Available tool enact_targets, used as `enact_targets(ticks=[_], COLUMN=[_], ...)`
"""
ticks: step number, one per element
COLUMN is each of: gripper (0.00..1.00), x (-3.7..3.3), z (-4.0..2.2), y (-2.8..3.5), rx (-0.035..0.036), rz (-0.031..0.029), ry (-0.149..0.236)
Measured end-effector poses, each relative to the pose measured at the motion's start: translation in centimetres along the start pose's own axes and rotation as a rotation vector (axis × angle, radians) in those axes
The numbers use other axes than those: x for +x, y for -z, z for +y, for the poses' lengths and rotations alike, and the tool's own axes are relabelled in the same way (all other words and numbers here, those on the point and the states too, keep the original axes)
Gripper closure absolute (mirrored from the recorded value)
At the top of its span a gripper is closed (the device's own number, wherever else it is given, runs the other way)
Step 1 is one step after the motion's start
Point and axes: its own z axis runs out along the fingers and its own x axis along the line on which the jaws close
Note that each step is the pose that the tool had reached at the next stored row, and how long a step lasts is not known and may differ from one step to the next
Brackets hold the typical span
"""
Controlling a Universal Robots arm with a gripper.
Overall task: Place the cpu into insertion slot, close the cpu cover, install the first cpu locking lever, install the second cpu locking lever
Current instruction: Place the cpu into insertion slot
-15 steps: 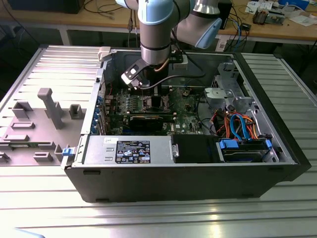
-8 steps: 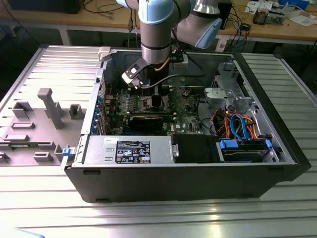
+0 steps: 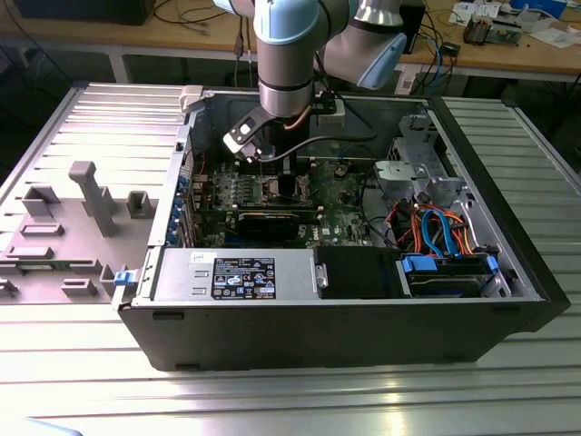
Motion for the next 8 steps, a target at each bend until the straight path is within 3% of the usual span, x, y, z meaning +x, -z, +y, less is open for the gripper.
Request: enact_targets(ticks=[5,8], gripper=[0.38,0.40], x=[0.01,0.03], z=[0.08,0.14], y=[0.55,0.99], rx=[0.0049,0.0120], rz=[0.0000,-0.0001], ry=[0.000,0.000])
